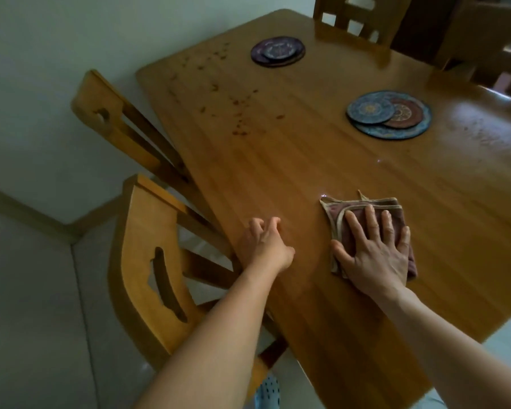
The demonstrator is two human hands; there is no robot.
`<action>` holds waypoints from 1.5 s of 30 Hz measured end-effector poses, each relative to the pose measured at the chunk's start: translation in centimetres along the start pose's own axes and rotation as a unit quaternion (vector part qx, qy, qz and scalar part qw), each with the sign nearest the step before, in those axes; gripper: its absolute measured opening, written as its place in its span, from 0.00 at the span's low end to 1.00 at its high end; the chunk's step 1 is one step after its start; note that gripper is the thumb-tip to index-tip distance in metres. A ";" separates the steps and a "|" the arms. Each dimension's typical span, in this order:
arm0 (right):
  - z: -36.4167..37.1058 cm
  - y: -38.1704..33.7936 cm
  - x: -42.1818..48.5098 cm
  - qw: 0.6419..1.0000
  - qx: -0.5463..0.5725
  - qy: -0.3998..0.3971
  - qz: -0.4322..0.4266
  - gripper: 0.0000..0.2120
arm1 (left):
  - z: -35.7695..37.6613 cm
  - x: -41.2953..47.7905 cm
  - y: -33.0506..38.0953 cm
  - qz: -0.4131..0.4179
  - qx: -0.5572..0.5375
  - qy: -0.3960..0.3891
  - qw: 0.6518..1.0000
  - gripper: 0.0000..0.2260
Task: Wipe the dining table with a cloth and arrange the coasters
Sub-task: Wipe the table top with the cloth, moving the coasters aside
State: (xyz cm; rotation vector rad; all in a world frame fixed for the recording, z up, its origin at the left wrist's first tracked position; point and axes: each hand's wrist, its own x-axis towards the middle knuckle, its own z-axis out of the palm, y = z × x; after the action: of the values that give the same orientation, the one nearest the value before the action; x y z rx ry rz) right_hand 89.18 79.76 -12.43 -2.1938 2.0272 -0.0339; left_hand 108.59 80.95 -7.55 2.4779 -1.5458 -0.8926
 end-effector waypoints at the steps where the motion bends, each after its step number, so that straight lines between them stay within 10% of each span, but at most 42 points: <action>1: 0.0 -0.6 0.6 1.000 0.003 0.000 0.011 0.38 | -1.2 1.0 -0.3 0.005 0.008 -0.027 1.000 0.32; 9: 0.1 -6.1 5.9 0.995 0.023 -0.022 0.093 0.35 | -7.9 6.7 -1.5 0.162 0.249 -0.088 0.951 0.26; 30: 0.9 -20.6 13.9 0.993 0.045 -0.015 0.113 0.36 | -17.8 22.3 -6.3 0.340 0.151 -0.326 0.869 0.18; 37: 1.4 -29.7 20.5 0.994 0.056 -0.003 0.094 0.33 | -19.8 31.0 -10.7 0.343 0.028 -0.088 0.935 0.09; 45: 1.8 -28.0 14.8 1.000 0.024 -0.009 0.014 0.26 | -18.4 36.4 -11.8 0.358 0.075 0.126 0.922 0.08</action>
State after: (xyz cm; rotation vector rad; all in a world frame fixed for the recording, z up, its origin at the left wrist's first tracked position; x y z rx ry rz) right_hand 118.39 67.27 -11.95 -2.1282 2.0269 -0.0601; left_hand 139.04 51.76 -12.25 1.7454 -2.2213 -0.3262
